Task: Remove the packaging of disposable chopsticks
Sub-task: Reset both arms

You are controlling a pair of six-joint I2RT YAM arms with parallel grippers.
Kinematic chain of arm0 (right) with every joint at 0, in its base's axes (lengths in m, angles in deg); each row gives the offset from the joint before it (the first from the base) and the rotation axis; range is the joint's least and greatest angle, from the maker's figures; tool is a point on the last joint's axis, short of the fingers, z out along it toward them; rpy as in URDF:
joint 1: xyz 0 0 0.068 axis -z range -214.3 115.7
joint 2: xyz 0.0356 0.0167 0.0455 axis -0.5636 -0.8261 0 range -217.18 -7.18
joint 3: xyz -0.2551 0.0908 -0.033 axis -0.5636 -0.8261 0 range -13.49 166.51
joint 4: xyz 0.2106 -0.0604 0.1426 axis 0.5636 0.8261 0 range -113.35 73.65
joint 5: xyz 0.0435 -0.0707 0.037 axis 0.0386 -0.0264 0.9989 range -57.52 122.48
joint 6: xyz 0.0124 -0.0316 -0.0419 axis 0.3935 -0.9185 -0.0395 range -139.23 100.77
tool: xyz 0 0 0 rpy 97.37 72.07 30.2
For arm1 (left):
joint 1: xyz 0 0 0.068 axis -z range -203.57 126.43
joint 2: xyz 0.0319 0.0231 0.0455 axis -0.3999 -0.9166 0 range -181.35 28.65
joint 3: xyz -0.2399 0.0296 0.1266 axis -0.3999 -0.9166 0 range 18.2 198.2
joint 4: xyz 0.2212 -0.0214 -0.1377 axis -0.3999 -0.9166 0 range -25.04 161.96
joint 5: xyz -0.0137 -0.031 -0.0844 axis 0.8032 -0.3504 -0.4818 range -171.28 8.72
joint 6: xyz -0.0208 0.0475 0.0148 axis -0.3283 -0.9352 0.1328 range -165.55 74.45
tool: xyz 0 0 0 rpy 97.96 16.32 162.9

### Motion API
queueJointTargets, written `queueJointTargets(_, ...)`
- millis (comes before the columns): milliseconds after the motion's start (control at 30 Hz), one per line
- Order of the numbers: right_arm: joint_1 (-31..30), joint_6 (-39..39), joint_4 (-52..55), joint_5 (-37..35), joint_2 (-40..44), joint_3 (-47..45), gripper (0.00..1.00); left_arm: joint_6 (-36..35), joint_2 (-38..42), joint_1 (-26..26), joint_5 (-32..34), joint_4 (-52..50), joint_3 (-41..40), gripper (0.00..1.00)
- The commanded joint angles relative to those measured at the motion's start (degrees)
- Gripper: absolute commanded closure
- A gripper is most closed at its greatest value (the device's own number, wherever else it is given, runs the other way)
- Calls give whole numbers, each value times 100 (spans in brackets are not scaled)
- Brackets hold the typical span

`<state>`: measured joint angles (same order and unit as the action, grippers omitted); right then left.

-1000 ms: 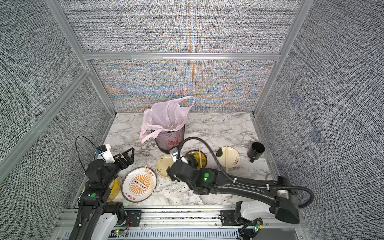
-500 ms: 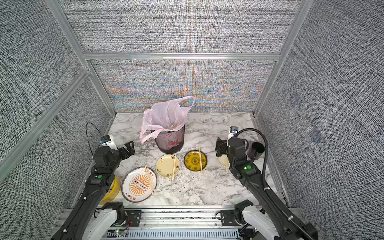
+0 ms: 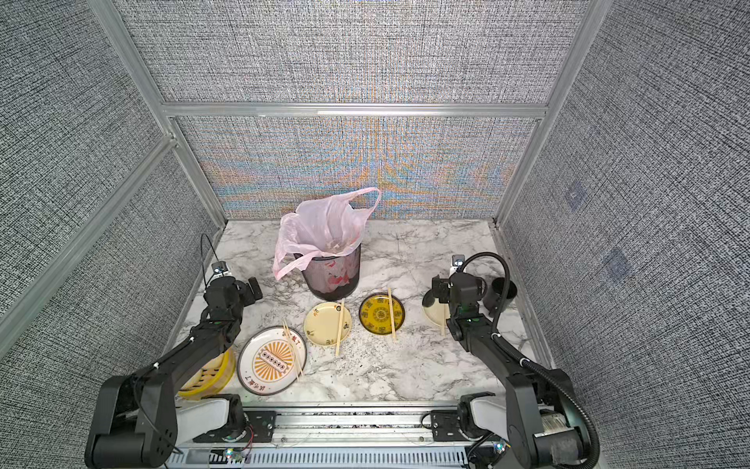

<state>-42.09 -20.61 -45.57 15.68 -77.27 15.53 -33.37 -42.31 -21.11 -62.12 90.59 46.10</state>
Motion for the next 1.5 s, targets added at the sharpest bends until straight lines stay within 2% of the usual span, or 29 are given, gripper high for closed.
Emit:
queueJointTargets(0,149,17,-543,-6,-215,-119,5,-194,-120,0,235,433,57,0)
queueJointTargets(100,201,-87,-795,33,-225,-243,5,-281,-327,4,203,681,46,0)
queueJointTargets(200,531,297,-844,471,-246,-367,3,-305,-853,0,-400,1284,-107,0)
queueJointTargets(233,652,403,-1234,743,-317,-586,4,-498,-1010,15,-684,1567,-154,0)
queueJointTargets(333,770,473,-2545,1019,-724,-1121,5,-581,-1180,22,-831,1583,-93,0)
queueJointTargets(500,770,355,-2932,1329,-1282,-1113,3,-646,-1245,26,-1014,1766,-174,0)
queueJointTargets(600,757,182,-3686,1690,-1832,-1144,2,-704,-1297,27,-1105,2004,-262,0)
queueJointTargets(667,729,99,-3052,1717,-1655,-958,1,-688,-1304,26,-1096,1968,-248,0)
queueJointTargets(733,718,200,-2563,1456,-1645,-702,1,-682,-1296,22,-1094,1918,-237,0)
queueJointTargets(833,604,131,-2530,1260,-1707,-657,1,-691,-1299,24,-1098,1925,-235,0)
queueJointTargets(1467,559,71,-2405,1270,-1740,-569,1,-691,-1289,22,-1092,1916,-229,0)
